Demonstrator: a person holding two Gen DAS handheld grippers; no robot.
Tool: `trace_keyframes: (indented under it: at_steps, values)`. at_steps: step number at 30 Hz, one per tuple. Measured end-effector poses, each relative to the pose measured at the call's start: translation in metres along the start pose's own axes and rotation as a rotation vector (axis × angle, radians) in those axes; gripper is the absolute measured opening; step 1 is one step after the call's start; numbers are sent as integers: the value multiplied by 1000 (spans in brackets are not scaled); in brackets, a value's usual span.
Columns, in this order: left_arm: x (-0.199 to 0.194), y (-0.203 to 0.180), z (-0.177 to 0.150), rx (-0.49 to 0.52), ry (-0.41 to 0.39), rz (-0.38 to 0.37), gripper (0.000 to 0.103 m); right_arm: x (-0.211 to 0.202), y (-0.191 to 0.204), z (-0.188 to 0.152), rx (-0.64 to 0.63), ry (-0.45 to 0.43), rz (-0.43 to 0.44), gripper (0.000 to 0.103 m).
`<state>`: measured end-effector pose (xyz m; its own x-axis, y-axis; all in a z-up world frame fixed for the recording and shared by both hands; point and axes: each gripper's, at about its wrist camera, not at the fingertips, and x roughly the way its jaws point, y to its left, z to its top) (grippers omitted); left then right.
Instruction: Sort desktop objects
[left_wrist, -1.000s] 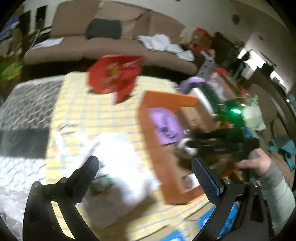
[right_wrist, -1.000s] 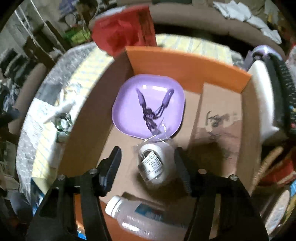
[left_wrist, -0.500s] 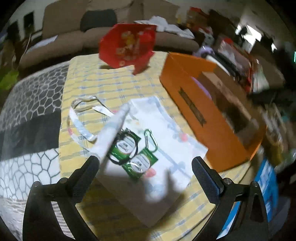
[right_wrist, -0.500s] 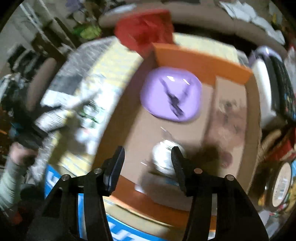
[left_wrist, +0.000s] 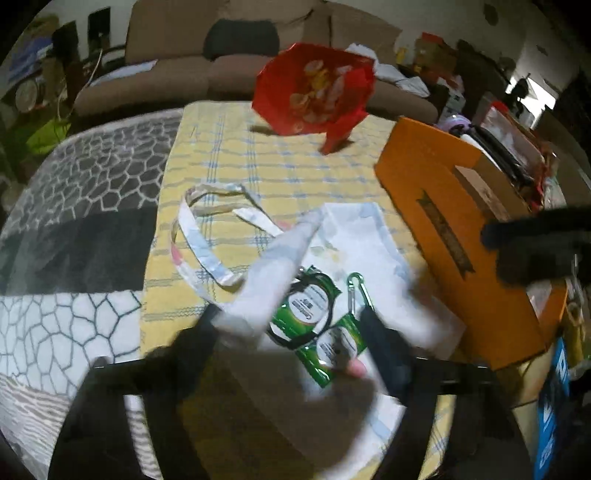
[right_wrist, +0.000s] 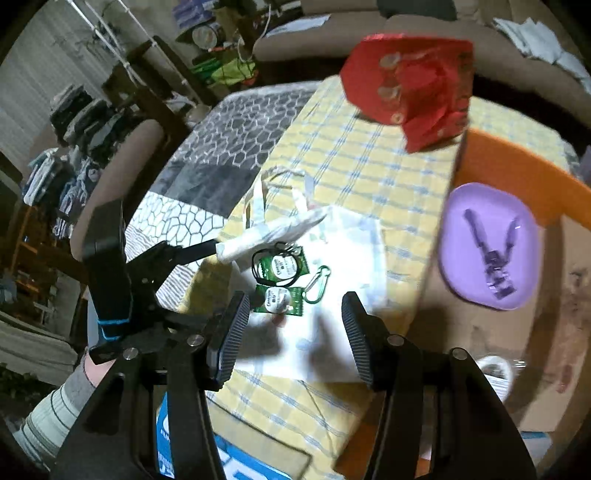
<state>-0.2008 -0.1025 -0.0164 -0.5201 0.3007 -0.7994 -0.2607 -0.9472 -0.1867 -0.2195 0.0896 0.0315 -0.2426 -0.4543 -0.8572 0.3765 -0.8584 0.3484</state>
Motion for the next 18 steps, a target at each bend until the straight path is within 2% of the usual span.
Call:
trace_keyframes:
  at_steps: [3, 5, 6, 7, 8, 11, 18]
  values:
    - [11, 1, 3, 2, 15, 24, 67, 12, 0, -3, 18, 13, 4, 50]
    - [14, 4, 4, -9, 17, 26, 58, 16, -1, -5, 15, 20, 2, 50]
    - [14, 5, 4, -16, 15, 26, 44, 17, 0, -6, 11, 24, -3, 50]
    - [13, 7, 4, -20, 15, 26, 22, 17, 0, -7, 8, 27, -9, 50]
    - [12, 9, 3, -22, 17, 36, 16, 17, 1, -7, 5, 28, -15, 50]
    - [6, 20, -1, -30, 23, 77, 17, 18, 3, -5, 3, 25, -22, 50]
    - [-31, 43, -12, -122, -5, 8, 19, 30, 5, -1, 18, 21, -3, 50]
